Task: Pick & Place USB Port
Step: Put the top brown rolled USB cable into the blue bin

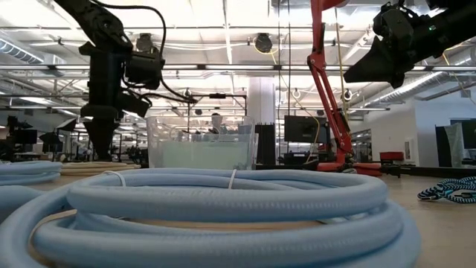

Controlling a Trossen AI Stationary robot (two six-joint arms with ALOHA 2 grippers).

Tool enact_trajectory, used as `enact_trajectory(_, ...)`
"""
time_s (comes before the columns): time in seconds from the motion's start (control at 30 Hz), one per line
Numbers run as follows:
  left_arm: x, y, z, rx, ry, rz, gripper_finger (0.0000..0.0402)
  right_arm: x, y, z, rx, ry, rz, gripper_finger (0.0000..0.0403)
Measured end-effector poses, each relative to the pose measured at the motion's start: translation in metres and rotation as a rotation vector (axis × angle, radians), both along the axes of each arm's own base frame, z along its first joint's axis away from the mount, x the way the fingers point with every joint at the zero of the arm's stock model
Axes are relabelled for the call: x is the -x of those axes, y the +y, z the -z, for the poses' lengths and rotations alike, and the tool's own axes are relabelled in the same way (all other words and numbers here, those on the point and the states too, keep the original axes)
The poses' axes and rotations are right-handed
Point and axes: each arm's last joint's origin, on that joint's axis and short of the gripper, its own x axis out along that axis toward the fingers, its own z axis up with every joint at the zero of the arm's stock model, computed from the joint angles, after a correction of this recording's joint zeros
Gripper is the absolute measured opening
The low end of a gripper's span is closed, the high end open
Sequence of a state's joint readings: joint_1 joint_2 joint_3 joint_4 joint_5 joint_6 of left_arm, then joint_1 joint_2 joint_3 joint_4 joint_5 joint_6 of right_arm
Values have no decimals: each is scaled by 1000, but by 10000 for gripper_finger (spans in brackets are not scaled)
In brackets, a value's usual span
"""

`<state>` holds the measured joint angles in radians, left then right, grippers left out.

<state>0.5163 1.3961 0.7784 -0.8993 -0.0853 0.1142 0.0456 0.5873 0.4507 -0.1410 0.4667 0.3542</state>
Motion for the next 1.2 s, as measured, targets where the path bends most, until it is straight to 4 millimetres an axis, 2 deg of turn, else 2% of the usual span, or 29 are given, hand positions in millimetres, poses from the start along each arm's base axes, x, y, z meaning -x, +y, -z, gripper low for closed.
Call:
enact_trajectory(0.47, 0, -2, 1, 37, -19, 11, 205, 0, 0, 0, 1, 0, 2, 59)
enact_trajectory(0.73, 4, -5, 17, 60, -31, -7, 205, 0, 0, 0, 1, 0, 2, 59)
enact_trajectory(0.87, 3, -4, 18, 58, -34, -7, 205, 0, 0, 0, 1, 0, 2, 59)
enact_trajectory(1.2, -5, -1, 42, 113, 72, -11, 205, 0, 0, 0, 1, -1, 2, 59)
